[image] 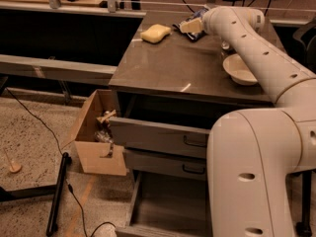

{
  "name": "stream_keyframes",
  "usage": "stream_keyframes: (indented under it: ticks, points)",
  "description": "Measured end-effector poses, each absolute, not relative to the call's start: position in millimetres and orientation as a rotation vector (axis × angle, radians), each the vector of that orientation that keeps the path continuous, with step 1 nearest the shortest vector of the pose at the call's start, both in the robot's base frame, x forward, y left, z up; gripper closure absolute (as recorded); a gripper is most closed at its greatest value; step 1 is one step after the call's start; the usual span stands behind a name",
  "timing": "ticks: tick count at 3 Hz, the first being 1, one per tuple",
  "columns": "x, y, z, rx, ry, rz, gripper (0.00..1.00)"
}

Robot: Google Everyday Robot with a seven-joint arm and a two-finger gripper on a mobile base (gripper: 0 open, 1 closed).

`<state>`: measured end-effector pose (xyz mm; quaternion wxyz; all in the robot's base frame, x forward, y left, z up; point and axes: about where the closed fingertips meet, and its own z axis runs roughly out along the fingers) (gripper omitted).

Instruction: Place blue chip bag into bottom drawer

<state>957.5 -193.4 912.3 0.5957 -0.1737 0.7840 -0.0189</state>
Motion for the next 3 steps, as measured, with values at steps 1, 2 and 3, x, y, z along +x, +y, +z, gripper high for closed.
stream_keyframes:
  ticks: [1, 2, 3]
  points:
    - [966, -188, 900, -0.399, 1.822, -0.035, 0.00]
    - [975, -187, 890, -0.391, 1.818, -0.035, 0.00]
    - [987, -188, 882, -0.346, 1.824, -0.010, 0.00]
